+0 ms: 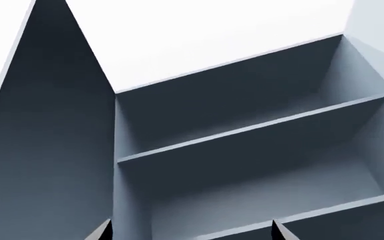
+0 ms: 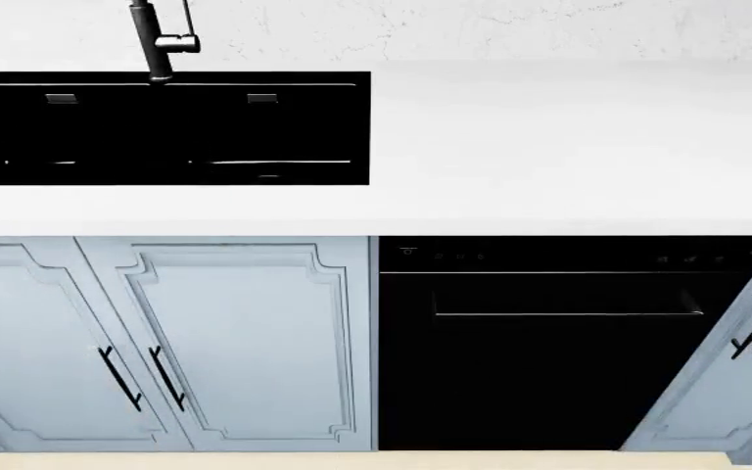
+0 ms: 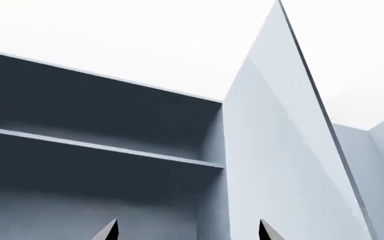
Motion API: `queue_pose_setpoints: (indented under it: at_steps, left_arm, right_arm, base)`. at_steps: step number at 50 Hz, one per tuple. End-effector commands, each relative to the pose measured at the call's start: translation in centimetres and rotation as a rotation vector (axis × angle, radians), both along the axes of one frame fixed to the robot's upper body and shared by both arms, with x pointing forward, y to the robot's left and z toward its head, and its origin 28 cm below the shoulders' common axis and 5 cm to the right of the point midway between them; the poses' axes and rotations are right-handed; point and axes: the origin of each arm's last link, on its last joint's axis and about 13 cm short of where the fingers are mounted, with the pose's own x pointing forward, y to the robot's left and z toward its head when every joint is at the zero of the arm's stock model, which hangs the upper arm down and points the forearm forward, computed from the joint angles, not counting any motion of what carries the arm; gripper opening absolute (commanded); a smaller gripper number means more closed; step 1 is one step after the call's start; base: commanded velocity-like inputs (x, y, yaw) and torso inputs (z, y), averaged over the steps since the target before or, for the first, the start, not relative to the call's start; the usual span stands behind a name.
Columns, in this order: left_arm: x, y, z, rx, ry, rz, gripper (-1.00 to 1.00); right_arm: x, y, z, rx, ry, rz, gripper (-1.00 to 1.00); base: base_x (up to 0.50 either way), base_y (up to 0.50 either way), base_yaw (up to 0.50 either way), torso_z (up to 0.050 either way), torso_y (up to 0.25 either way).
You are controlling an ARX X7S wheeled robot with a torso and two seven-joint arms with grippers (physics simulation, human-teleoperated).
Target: Pick and place the shaker into the drawer. Then close the cabinet.
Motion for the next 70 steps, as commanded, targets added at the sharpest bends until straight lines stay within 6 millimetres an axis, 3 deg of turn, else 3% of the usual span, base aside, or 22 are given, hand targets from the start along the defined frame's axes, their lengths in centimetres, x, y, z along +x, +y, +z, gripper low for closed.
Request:
queue_pose_setpoints:
  at_steps: [1, 11, 22, 33, 70]
  left_arm:
    - [2.0, -0.9, 0.4, 0.082, 0.205, 0.054, 1.00]
    - [3.5, 0.0, -0.3, 0.048, 0.299, 0.009, 1.00]
    - [4.7, 1.3, -0.9, 0.041, 0.358, 0.018, 1.00]
    - [4.5, 1.3, -0.9, 0.053, 0.375, 0.025, 1.00]
    - [3.5, 1.0, -0.7, 0.081, 0.387, 0.035, 1.00]
  right_arm:
    - [3.3, 0.7, -0.4, 0.027, 0.251, 0.068, 1.00]
    - [5.5, 1.5, -1.6, 0.019, 0.452, 0.152, 1.00]
    - [6.5, 0.0, -2.2, 0.082, 0.520, 0.005, 1.00]
    - [5.6, 0.1, -1.8, 0.027, 0.498, 0.041, 1.00]
    - [4.2, 0.5, -1.8, -0.021, 0.504, 0.070, 1.00]
  base:
    - [0.00, 0.00, 0.00, 0.000, 0.000]
    - [0.00, 0.00, 0.00, 0.000, 0.000]
    - [0.00, 0.00, 0.00, 0.000, 0.000]
    - [0.03, 0.00, 0.00, 0.000, 0.000]
    - [0.50, 0.00, 0.00, 0.000, 0.000]
